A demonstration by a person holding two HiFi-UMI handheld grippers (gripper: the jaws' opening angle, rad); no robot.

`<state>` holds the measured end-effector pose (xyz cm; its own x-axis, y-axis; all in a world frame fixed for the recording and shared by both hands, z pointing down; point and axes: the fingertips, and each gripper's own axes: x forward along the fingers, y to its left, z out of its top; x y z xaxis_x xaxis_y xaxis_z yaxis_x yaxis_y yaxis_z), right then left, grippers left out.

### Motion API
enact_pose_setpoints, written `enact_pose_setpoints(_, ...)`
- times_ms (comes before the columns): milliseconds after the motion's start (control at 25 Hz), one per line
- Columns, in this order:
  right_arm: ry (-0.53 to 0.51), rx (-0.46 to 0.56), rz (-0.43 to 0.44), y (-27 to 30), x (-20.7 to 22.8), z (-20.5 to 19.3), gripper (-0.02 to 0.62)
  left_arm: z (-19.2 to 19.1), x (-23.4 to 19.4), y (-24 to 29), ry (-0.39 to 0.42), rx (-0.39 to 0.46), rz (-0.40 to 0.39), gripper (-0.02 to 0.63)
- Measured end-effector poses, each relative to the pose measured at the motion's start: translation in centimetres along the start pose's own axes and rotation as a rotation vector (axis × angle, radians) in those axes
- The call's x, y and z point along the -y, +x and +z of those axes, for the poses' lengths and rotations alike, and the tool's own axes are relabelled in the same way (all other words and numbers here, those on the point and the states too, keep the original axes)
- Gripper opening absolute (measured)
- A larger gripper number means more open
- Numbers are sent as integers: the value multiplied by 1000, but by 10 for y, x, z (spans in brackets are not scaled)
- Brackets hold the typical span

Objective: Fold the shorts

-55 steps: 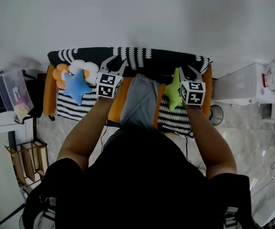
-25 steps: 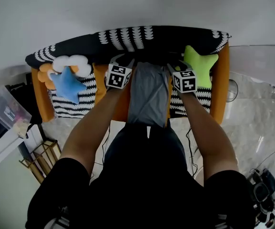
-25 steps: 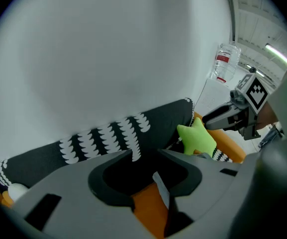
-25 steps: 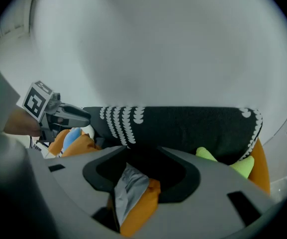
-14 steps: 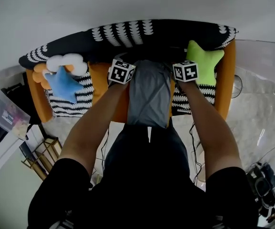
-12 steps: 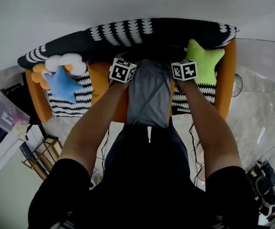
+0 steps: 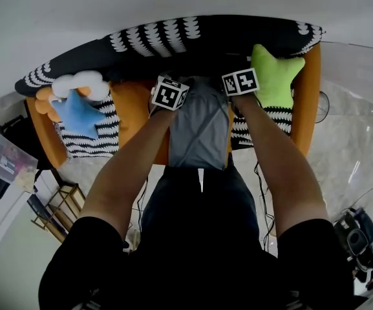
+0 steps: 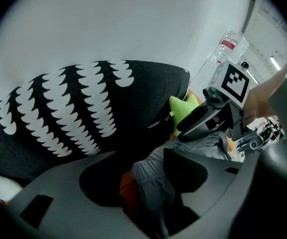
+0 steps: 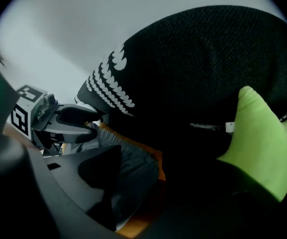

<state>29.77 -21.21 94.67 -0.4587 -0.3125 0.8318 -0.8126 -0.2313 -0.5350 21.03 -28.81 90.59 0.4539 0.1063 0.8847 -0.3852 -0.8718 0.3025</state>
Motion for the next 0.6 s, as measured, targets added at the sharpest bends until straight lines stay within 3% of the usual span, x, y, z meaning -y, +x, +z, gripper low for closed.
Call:
enact_pose_setpoints(240, 26, -45, -26, 10, 3, -13, 247, -10, 4, 5, 67, -44, 24, 196)
enact_pose_setpoints(520, -55, -31, -59, 3, -2, -10, 76, -5, 6, -1, 120, -30, 55, 83)
enact_pose_setpoints(600, -71, -14, -65, -2, -3, -9, 41, -3, 7, -5, 123, -11, 60, 78)
